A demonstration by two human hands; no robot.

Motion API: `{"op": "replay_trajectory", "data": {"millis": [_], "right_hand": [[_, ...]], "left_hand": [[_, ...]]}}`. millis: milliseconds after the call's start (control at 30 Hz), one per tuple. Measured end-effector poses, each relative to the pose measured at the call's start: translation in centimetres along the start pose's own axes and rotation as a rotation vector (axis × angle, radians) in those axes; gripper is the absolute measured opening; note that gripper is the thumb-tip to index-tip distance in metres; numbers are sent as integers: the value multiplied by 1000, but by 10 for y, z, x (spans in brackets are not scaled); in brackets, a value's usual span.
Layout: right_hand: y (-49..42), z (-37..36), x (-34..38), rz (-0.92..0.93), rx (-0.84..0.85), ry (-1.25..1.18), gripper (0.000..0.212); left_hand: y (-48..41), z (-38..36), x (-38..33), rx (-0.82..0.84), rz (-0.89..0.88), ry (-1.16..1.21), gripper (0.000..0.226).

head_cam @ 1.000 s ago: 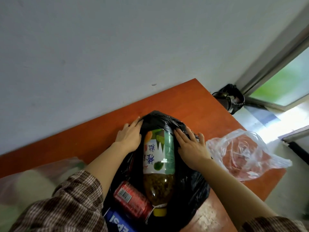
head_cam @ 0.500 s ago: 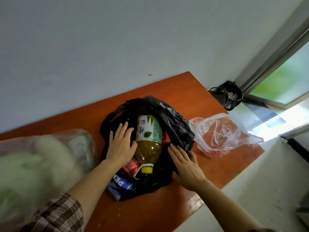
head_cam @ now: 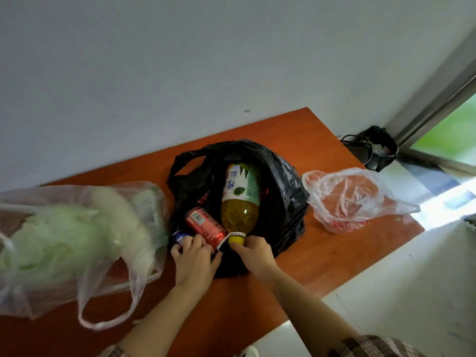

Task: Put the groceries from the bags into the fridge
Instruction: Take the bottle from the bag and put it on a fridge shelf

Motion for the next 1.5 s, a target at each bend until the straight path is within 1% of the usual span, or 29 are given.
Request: {"op": "replay_trajectory", "data": {"millis": [67,100,167,200,333,433,500,567,600,667,767,867,933,1000,1067,1100,1133,1167,1200,1233,1267,1300,1333,1367,1400,1500], "right_hand": [[-5,-1,1,-61,-9,-235,42],[-6,0,3,-83,-6,-298,42],[-7,2,4,-131,18,-327,30],[-7,3,5,-150,31,-329,30],[-9,6,5,-198,24,-337,35],[-5,11,9,-184,-2,-321,39],[2,18,16,-160,-22,-322,40],[15,29,28,-131,-36,-302,41],[22,36,36,-112,-37,-285,42],[36,49,56,-83,-30,-257,42],[55,68,90,-70,-6,-318,42],[71,90,128,-14,11,-436,43],[80,110,149,38,-15,-388,37],[82,130,162,146,-90,-316,27],[79,146,168,270,-198,-110,16],[77,149,171,331,-211,12,12],[75,148,175,378,-176,102,23],[70,143,178,401,-121,169,42],[64,138,181,407,-94,243,56],[59,133,185,402,-120,327,61],[54,131,189,401,-199,405,57],[49,132,193,408,-304,456,47],[46,134,198,423,-384,468,39],[43,136,201,441,-416,456,35],[39,139,203,466,-410,450,37],[31,147,210,507,-300,537,48]], "left_hand": [[-1,1,-5,4,47,-3,26],[-3,0,-6,7,82,9,29],[-2,-4,-9,7,149,50,33],[-1,-5,-10,-5,175,91,33],[-3,-3,-10,-51,208,281,25],[-8,6,-9,-57,190,383,20],[-7,16,-9,-63,120,493,14],[-1,30,-12,-55,-44,653,12],[4,39,-15,-30,-137,749,16],[16,67,-25,0,-272,889,17],[27,130,-45,-61,-433,923,18],[18,193,-67,-99,-528,907,23],[3,224,-79,-98,-543,864,25],[-18,243,-84,-79,-530,837,24],[-40,254,-84,-38,-513,864,21],[-50,258,-84,-16,-508,877,19],[-59,261,-83,-5,-500,870,18],[-67,265,-82,-4,-486,840,17],[-75,268,-81,-2,-472,813,18],[-83,270,-81,5,-463,799,18],[-88,273,-81,21,-452,799,19],[-93,275,-81,39,-436,813,19],[-97,277,-82,56,-428,846,22],[-100,276,-80,78,-432,906,26],[-101,272,-77,111,-441,995,29],[-108,238,-55,195,-479,1347,33]]}}
Point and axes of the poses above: each hand's wrist, its own y-axis away from the middle knuckle, its own z-axis out of the back of the hand, x = y × z, the point moved 3 cm from there along -y, towards the middle knuckle, and after that the axes turned 15 degrees about x, right-handed, at the moved point
